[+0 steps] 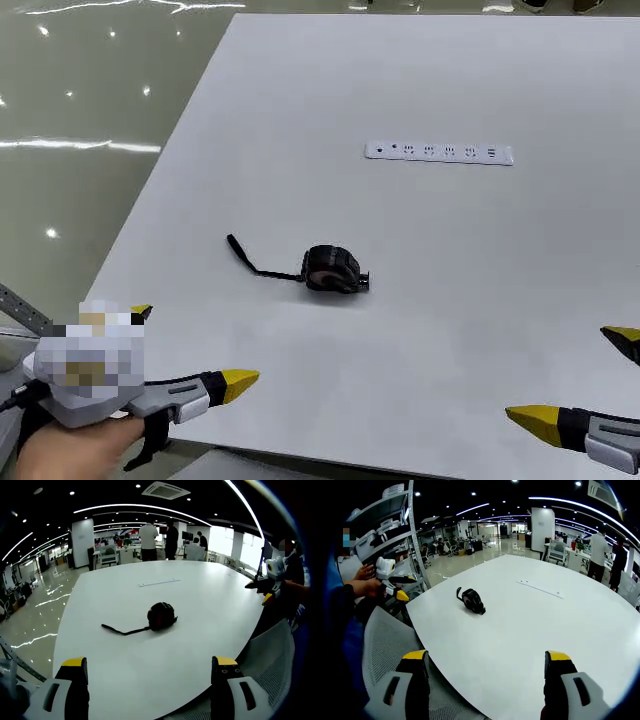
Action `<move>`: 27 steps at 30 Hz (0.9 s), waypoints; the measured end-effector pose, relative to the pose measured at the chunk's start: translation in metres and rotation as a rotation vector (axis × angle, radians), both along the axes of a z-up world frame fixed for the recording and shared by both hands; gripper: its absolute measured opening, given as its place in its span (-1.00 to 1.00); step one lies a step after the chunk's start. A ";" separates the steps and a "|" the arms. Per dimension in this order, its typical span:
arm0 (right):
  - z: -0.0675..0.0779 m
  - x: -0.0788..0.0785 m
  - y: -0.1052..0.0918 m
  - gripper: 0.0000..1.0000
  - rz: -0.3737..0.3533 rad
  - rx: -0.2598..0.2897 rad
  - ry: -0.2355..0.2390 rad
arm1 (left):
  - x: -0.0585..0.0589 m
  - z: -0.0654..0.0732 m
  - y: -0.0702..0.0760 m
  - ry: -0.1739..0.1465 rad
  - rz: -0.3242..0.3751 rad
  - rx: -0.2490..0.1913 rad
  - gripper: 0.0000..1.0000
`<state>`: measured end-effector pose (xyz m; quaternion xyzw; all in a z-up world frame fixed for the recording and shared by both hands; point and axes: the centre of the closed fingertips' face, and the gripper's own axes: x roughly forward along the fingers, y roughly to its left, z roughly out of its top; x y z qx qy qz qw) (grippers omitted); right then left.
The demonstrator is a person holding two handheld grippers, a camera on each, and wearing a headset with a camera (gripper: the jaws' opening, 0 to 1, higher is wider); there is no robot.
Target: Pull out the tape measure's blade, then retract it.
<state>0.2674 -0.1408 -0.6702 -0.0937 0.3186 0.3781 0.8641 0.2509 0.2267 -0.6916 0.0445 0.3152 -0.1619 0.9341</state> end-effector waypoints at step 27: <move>-0.019 0.036 0.032 0.81 0.098 -0.016 0.018 | 0.042 -0.016 -0.014 0.011 -0.077 -0.008 0.99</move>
